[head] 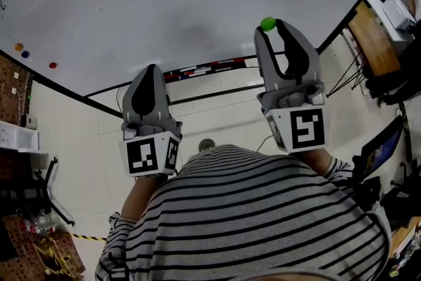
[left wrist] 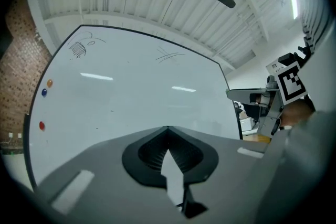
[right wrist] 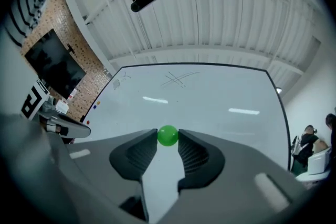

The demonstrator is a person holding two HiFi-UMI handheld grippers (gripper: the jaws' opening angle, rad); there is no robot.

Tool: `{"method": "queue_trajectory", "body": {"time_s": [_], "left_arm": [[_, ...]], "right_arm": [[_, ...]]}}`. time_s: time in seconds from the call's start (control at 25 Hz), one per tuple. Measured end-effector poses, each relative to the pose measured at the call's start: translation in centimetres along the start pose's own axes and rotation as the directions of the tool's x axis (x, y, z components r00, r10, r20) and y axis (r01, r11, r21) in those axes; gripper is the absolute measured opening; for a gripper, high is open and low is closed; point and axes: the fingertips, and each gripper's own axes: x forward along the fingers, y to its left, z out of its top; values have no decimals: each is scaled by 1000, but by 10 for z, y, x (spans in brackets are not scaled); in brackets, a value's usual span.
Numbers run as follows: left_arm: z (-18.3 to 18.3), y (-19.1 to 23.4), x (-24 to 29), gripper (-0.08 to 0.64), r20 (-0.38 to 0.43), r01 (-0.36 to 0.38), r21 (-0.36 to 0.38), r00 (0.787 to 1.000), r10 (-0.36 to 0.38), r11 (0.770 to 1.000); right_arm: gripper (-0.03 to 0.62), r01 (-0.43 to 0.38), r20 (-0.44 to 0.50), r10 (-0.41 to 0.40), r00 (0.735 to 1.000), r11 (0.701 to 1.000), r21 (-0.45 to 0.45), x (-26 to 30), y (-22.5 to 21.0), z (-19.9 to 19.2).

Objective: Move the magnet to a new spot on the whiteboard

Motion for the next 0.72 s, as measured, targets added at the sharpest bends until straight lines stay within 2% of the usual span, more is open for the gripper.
{"method": "queue_trajectory", "body": {"time_s": [0.24, 0.4, 0.52, 0.72], "left_arm": [[7, -67, -39, 15, -10, 10, -7, 1000, -10, 1000], [7, -99, -61, 15, -34, 35, 28, 999, -34, 999], [9, -116, -74, 14, -36, 42, 35, 999, -41, 999], [4, -123, -83, 15, -37, 13, 16, 999, -12, 1000]], "right_arm": [[123, -23, -39, 26, 999, 998, 65, -69, -14, -1], [123, -38, -48, 42, 998, 994, 99, -97, -18, -1], [123, -50, -48, 55, 997, 993, 103, -113, -20, 2], [123, -74, -34, 79, 996, 990, 118, -123, -18, 2]]}}
